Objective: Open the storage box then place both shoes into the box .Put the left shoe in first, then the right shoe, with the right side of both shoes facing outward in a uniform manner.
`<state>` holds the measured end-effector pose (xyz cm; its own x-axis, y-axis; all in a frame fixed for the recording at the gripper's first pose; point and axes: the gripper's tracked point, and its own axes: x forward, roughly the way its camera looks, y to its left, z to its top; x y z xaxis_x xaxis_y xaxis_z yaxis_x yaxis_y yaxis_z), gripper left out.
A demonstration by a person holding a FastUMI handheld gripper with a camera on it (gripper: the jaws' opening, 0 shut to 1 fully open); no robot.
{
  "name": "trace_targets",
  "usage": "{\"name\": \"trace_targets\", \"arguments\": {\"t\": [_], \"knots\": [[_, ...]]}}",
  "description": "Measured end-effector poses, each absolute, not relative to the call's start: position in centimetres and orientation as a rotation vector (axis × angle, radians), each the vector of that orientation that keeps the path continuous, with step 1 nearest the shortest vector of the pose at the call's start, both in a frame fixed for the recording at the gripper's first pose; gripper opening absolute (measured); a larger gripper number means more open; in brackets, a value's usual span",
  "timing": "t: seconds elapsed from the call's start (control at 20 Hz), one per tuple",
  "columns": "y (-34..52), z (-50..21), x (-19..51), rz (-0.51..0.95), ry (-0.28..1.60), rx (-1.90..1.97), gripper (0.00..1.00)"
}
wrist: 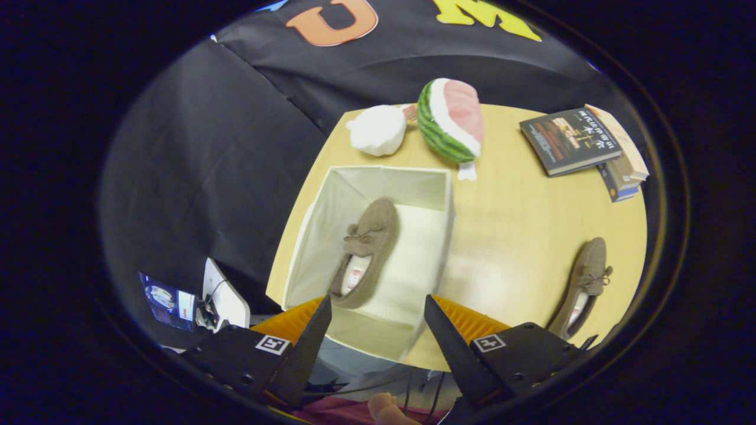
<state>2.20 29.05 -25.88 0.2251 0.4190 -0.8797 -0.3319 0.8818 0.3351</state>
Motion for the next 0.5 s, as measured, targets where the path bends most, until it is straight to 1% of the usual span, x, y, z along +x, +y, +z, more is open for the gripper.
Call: {"name": "trace_targets", "arguments": {"t": [0.1,0.25,0.5], "knots": [[24.6,-25.6,3.0,0.488,1.221,0.067,0.96],[17.4,-26.5,4.9,0.405,1.176,0.022,0.96],[7.5,-30.4,6.1,0.271,1.221,0.032,0.96]]}}
